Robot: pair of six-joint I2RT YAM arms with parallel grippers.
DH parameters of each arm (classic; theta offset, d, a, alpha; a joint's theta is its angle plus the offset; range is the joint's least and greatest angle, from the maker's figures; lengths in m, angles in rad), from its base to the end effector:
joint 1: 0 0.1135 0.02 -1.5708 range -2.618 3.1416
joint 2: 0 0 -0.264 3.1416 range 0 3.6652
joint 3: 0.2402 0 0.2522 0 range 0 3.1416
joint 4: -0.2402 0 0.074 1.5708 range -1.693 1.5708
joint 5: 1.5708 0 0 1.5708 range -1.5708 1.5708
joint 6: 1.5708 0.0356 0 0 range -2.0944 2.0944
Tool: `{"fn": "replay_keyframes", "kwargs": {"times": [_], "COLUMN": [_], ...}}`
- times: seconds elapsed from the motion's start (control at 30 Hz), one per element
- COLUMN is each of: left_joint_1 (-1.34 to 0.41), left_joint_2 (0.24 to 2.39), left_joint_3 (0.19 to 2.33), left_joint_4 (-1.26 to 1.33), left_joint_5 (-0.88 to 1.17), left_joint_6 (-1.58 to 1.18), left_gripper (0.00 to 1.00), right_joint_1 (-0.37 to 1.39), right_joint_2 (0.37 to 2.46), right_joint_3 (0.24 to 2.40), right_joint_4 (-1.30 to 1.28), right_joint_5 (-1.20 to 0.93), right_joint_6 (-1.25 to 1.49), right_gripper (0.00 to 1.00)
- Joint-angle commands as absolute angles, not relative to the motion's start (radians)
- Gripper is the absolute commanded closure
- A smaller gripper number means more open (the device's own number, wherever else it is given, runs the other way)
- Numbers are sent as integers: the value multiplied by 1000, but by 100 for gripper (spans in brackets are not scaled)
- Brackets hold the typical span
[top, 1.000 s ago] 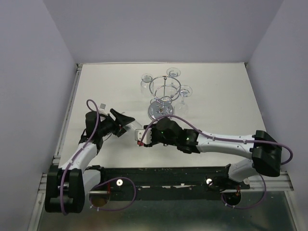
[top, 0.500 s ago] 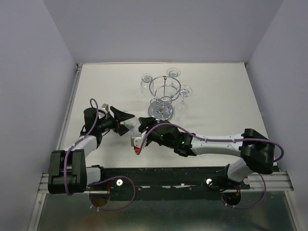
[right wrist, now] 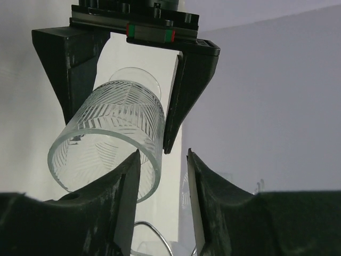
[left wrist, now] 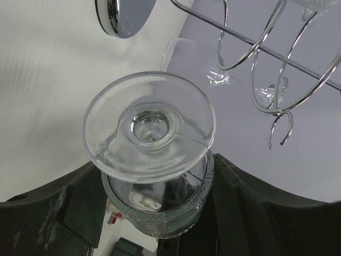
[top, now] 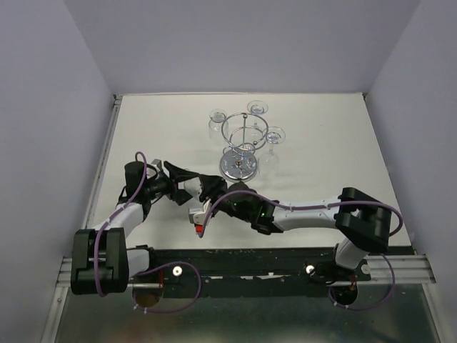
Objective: Take the wine glass off the wine glass rack
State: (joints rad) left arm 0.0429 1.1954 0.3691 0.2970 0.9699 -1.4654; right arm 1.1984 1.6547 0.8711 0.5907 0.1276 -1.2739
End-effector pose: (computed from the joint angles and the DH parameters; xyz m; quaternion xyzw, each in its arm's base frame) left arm 0.2156 -0.0201 0.1721 -0.3564 0.7181 -0.5937 0.0695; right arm 0.1371 0.3386 0.2252 -0.7143 0.2913 -0.0731 0.6321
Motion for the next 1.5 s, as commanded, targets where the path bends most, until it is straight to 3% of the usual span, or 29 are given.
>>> {"fn": "replay_keyframes", "kwargs": {"times": [0.0,0.17,0.2,0.23,0.3,0.5,0.8,1.07,1.3,1.47], "left_joint_1": [44,44,43,44,44,57,112,112,114,117], "left_joint_2": [1166,1167,1167,1166,1164,1163,1178,1233,1230,1221], "left_joint_3": [373,376,374,373,373,394,458,695,712,794], "left_joint_4": [285,262,256,253,245,201,105,-218,-202,-322], "left_joint_5": [1009,991,989,985,976,947,888,747,658,608], "left_joint_6": [-1489,-1474,-1471,-1468,-1465,-1417,-1205,-787,-746,-585], "left_gripper": [100,98,85,68,44,1,1,1,1,1], "right_joint_1": [1206,1207,1207,1206,1207,1207,1204,1190,1108,950], "right_joint_2": [1704,1718,1720,1717,1710,1603,1186,758,612,607], "right_joint_3": [888,890,885,881,870,813,528,471,497,489], "right_joint_4": [680,675,676,676,670,513,220,-368,-673,-750], "right_joint_5": [141,150,155,159,170,213,141,31,29,6], "right_joint_6": [-1322,-1341,-1341,-1338,-1325,-1221,-1137,-1074,-1013,-1014], "right_gripper": [60,94,99,99,99,99,99,99,99,99]}}
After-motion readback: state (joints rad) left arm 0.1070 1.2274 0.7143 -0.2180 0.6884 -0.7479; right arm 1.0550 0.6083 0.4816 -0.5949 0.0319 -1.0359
